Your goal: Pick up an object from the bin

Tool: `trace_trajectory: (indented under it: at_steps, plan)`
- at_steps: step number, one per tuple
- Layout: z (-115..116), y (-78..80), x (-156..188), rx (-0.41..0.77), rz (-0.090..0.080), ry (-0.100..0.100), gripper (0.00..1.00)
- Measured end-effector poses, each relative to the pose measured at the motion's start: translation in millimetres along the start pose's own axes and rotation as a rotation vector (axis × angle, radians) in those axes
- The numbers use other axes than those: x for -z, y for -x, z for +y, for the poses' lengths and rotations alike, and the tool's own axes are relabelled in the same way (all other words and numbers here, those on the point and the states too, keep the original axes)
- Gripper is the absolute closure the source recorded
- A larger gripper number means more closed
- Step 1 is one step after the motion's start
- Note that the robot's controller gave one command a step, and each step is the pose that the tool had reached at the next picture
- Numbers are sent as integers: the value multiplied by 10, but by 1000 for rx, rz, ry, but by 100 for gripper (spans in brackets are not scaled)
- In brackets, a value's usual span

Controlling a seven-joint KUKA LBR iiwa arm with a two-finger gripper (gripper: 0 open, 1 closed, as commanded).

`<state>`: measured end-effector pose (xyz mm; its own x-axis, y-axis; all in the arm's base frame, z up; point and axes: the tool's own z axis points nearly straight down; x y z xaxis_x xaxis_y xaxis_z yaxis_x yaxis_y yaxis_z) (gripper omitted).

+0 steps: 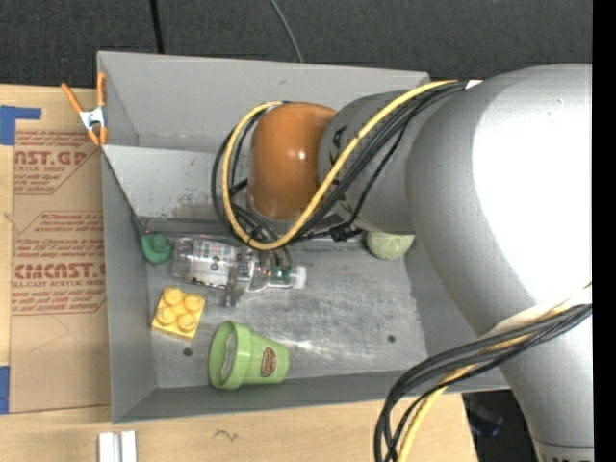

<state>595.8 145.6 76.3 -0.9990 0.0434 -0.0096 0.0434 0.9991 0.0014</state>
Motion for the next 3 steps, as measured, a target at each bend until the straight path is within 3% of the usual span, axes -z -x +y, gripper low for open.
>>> trace_trajectory:
  at_steps: [1, 3]
  plan:
    - [0, 0, 0, 0, 0, 0, 100]
    - [6, 4, 356, 0, 8, 0, 100]
